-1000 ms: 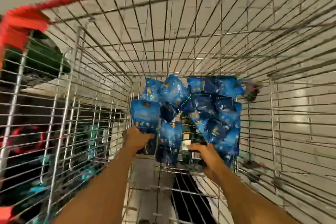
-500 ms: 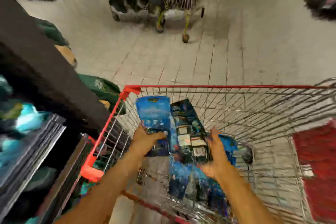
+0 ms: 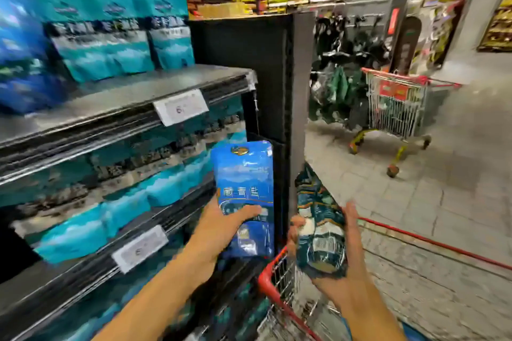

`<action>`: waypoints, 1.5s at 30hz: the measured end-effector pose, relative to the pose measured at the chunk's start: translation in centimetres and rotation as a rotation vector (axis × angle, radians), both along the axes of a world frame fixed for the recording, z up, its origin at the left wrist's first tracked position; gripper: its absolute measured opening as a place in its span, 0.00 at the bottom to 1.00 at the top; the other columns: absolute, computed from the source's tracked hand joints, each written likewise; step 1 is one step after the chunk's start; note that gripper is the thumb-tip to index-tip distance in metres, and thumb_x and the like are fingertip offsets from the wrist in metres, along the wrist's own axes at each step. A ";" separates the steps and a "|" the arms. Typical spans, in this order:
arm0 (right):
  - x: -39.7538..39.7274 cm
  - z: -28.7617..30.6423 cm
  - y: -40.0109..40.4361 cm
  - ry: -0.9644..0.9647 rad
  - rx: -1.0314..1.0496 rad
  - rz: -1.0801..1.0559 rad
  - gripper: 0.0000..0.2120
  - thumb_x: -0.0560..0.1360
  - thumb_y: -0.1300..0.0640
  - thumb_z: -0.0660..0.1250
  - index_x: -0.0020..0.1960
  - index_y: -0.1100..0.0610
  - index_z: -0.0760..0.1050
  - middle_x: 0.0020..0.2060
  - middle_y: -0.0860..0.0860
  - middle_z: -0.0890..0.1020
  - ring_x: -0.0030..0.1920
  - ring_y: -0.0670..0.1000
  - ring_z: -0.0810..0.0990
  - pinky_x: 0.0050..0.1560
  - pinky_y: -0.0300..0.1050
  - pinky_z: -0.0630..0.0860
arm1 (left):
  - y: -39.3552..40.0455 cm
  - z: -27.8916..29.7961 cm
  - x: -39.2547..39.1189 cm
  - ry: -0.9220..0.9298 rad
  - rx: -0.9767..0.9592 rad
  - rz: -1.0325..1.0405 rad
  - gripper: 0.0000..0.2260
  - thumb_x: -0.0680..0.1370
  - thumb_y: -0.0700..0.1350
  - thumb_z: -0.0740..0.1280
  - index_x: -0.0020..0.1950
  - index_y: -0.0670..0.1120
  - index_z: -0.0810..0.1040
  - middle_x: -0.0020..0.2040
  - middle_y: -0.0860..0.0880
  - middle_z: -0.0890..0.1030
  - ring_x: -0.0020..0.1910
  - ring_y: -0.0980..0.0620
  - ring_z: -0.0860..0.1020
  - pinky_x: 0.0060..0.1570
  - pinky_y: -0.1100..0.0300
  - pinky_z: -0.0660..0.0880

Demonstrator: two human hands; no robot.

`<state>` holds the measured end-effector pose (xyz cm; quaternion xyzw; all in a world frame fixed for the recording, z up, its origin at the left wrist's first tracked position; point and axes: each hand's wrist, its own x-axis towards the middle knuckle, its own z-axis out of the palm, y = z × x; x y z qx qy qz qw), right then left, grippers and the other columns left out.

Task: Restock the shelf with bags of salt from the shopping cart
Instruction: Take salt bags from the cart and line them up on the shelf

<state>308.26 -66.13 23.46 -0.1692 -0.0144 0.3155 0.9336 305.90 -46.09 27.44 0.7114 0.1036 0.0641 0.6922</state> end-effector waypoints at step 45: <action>-6.9 26.2 48.1 -1.247 -0.375 0.041 0.13 0.66 0.67 0.79 0.46 0.57 0.80 0.39 0.49 0.87 0.40 0.48 0.86 0.38 0.36 0.80 | 37.3 23.4 -26.4 0.323 1.203 0.897 0.29 0.61 0.65 0.77 0.35 0.43 0.66 0.28 0.45 0.77 0.21 0.48 0.80 0.30 0.54 0.78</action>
